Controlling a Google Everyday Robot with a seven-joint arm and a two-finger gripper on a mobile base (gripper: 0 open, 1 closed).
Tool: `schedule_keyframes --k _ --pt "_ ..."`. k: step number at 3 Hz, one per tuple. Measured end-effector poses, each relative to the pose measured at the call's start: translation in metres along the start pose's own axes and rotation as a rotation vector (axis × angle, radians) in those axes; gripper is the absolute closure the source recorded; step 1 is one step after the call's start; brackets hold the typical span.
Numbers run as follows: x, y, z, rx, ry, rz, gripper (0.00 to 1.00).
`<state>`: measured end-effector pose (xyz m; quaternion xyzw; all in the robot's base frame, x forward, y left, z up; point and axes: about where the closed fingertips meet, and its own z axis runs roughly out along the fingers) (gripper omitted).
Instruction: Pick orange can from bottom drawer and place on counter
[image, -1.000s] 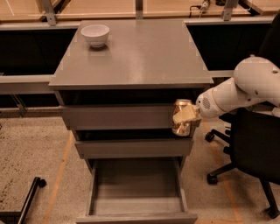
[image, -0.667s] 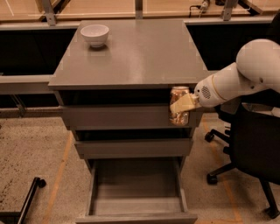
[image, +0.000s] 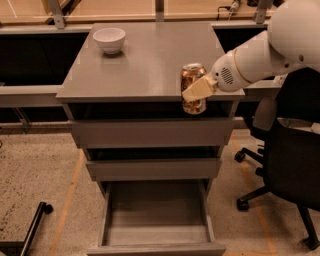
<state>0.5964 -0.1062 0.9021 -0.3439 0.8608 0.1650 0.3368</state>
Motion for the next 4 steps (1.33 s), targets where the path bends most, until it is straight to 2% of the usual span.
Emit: schedule_keyframes --k 1,2,3,4 --pt "-0.051 -0.028 0.002 0.052 -0.030 -0.055 1.00" --pt "-0.092 -0.028 -0.016 0.068 -0.104 -0.082 1.00" --pt "-0.066 -0.039 0.000 0.078 -0.110 -0.013 1.00" --pt "-0.062 -0.061 0.026 0.124 -0.169 0.026 1.00"
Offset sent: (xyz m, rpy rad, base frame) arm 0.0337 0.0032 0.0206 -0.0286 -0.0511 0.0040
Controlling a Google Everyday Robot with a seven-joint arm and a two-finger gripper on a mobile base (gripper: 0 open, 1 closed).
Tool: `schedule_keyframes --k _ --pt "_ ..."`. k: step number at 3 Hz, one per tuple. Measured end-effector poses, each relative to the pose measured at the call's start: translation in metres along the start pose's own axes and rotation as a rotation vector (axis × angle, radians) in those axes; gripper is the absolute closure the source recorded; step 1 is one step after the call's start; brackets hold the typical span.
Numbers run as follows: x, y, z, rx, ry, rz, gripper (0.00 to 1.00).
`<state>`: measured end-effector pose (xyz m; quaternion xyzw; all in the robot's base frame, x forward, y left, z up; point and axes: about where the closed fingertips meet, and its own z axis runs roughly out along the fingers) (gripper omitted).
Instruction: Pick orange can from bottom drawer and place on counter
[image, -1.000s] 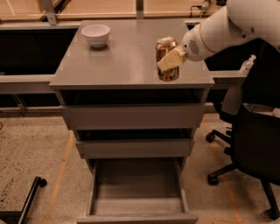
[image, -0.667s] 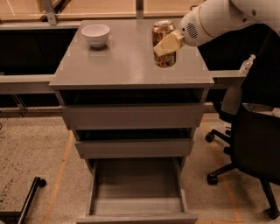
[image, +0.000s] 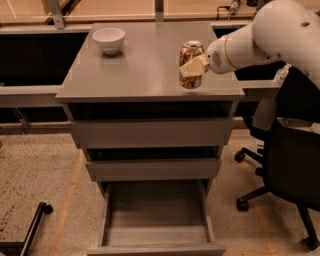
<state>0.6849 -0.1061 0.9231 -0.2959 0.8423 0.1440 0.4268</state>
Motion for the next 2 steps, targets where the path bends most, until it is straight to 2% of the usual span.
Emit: schedule_keyframes --k 1,2 --pt "-0.001 -0.019 0.019 0.041 -0.060 0.007 1.00" --pt "-0.006 -0.037 0.033 0.064 -0.109 -0.005 0.83"
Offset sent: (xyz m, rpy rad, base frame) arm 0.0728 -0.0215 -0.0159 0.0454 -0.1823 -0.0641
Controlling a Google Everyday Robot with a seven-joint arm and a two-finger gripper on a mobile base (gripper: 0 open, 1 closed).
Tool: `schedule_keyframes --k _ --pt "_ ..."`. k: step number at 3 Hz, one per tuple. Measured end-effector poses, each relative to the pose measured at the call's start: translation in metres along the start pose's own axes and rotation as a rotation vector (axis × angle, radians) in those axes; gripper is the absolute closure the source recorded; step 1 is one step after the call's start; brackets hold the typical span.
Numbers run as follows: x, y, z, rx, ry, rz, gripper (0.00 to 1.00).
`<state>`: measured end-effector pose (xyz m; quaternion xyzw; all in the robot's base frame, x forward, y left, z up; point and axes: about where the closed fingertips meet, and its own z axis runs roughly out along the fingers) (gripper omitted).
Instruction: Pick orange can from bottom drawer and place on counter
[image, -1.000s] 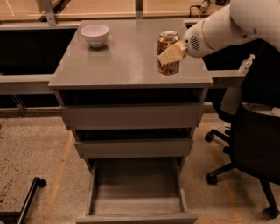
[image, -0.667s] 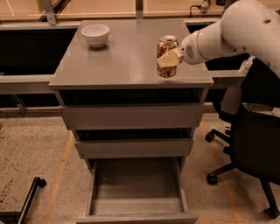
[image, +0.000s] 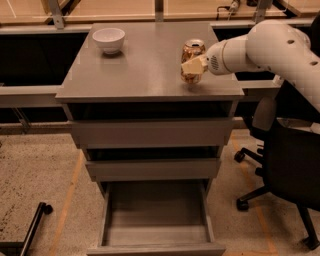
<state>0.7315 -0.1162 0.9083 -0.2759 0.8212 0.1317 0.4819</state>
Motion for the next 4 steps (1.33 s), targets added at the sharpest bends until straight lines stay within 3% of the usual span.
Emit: schedule_keyframes --k 3,4 --pt "0.000 -0.015 0.026 -0.014 -0.054 0.005 0.13" --pt "0.000 -0.013 0.028 -0.017 -0.053 0.004 0.00"
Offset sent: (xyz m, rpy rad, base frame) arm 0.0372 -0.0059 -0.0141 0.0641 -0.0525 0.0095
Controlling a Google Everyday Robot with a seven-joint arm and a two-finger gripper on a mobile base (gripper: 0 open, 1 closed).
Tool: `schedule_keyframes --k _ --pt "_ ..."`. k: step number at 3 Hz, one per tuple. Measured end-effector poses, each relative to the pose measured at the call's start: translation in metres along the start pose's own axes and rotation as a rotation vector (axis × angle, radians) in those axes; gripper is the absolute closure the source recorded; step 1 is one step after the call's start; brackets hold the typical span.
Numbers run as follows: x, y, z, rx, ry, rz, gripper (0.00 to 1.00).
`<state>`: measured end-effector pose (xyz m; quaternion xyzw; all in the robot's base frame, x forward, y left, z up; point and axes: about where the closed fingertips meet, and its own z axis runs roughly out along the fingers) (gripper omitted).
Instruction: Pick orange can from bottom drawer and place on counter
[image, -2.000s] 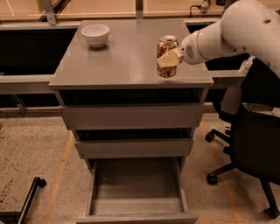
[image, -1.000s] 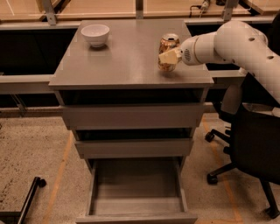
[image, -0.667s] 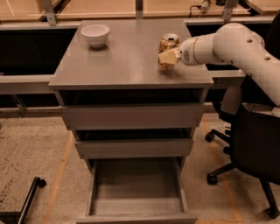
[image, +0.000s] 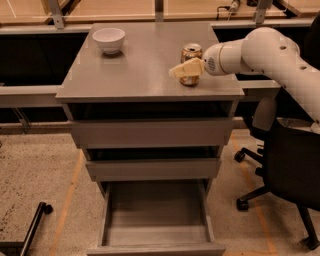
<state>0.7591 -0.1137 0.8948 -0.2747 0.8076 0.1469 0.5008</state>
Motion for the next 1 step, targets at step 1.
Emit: schedule_keyframes --k 1 --pt "0.0000 0.0001 0.0001 0.000 0.000 0.000 0.00"
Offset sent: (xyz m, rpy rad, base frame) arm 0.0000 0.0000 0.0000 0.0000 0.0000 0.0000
